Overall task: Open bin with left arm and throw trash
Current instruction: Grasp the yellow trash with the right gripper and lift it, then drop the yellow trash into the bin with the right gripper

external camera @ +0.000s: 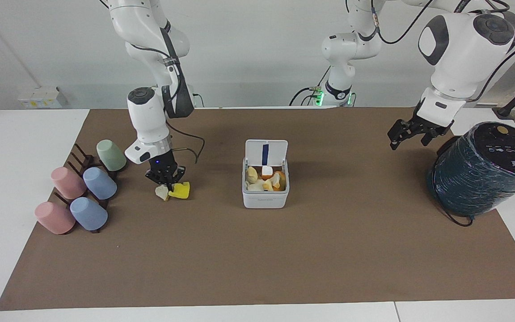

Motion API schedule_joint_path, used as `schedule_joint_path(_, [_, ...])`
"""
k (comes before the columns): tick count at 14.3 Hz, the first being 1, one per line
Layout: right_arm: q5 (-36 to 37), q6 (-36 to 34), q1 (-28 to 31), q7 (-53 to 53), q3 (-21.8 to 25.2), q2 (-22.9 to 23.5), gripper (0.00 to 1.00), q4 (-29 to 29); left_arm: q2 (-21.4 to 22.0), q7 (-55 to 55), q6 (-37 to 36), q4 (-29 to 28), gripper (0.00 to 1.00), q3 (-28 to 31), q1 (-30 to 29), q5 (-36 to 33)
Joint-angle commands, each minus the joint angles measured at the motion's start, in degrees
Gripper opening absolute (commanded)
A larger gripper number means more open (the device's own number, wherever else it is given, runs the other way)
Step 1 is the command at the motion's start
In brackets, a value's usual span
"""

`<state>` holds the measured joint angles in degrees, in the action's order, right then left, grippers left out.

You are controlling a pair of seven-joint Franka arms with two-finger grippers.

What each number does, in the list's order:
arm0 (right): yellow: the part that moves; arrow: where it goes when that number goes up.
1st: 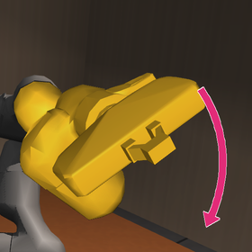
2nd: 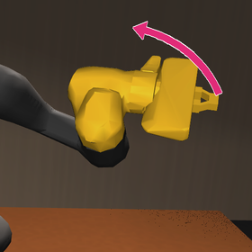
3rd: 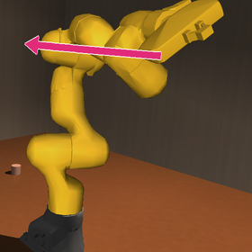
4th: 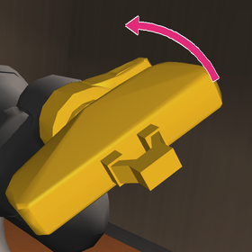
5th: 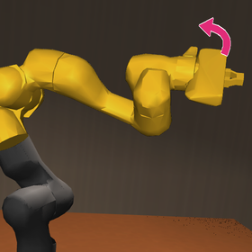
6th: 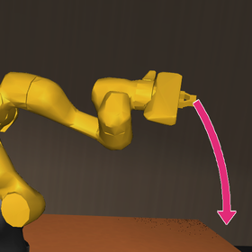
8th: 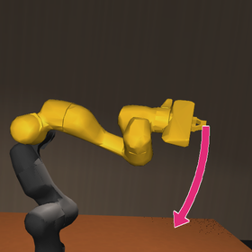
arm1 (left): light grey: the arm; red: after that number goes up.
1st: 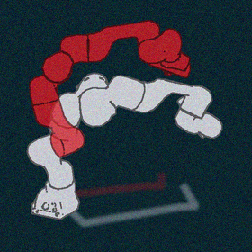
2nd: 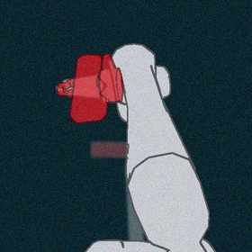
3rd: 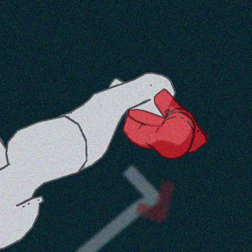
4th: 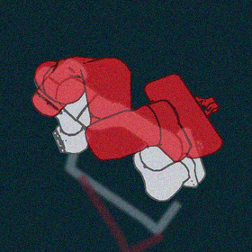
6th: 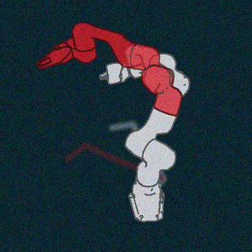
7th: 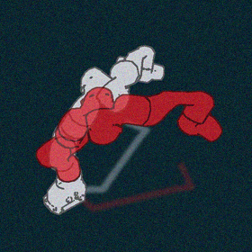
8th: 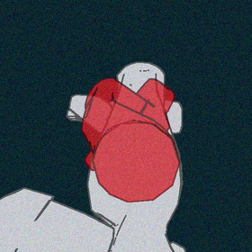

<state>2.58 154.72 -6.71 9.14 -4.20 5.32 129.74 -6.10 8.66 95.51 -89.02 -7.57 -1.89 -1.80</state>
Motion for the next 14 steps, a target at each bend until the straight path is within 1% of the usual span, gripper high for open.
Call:
schedule_joint_path(1, [-1.3,-4.0,-2.8,-1.3,-0.5,-0.8,0.0,-6.1,1.7,0.7,0.3,-2.0,1.0,-0.1,0.3,-1.3])
schedule_joint_path(3, [-2.1,-7.7,-3.6,0.4,-0.9,0.6,0.0,-11.3,1.7,0.5,0.3,-2.0,1.0,-0.1,0.3,-1.3])
schedule_joint_path(4, [-5.9,-7.9,-4.5,1.2,-1.4,1.5,0.0,-13.7,1.7,0.5,0.3,-2.0,1.0,-0.1,0.2,-1.3])
schedule_joint_path(5, [-11.3,-7.9,-5.9,2.4,-1.6,2.2,0.0,-15.2,1.7,0.5,0.4,-2.0,1.0,-0.1,0.3,-1.3])
schedule_joint_path(6, [-16.6,-8.0,-7.8,3.9,-1.6,2.4,0.0,-16.1,1.7,0.4,0.3,-2.0,1.0,-0.1,0.2,-1.3])
schedule_joint_path(7, [-19.5,-8.4,-9.4,6.3,-1.6,2.3,0.0,-16.5,1.7,0.3,0.3,-2.0,1.0,-0.1,0.2,-1.3])
schedule_joint_path(9, [-20.0,-12.1,-12.3,16.2,-1.5,3.0,0.0,-19.9,1.7,0.3,0.3,-2.0,1.0,-0.1,0.2,-1.3])
schedule_joint_path(11, [-19.5,-13.3,-14.7,24.3,-1.6,5.7,0.0,-23.6,1.7,0.1,0.2,-2.0,1.0,-0.1,0.3,-1.3])
schedule_joint_path(13, [-19.4,-12.9,-17.9,28.2,-1.5,7.5,0.0,-24.1,1.7,0.0,0.2,-2.0,1.0,-0.1,0.3,-1.3])
schedule_joint_path(14, [-19.3,-12.9,-18.3,28.3,-1.5,7.9,0.0,-23.9,1.7,-0.1,0.2,-2.1,1.0,-0.1,0.3,-1.3])
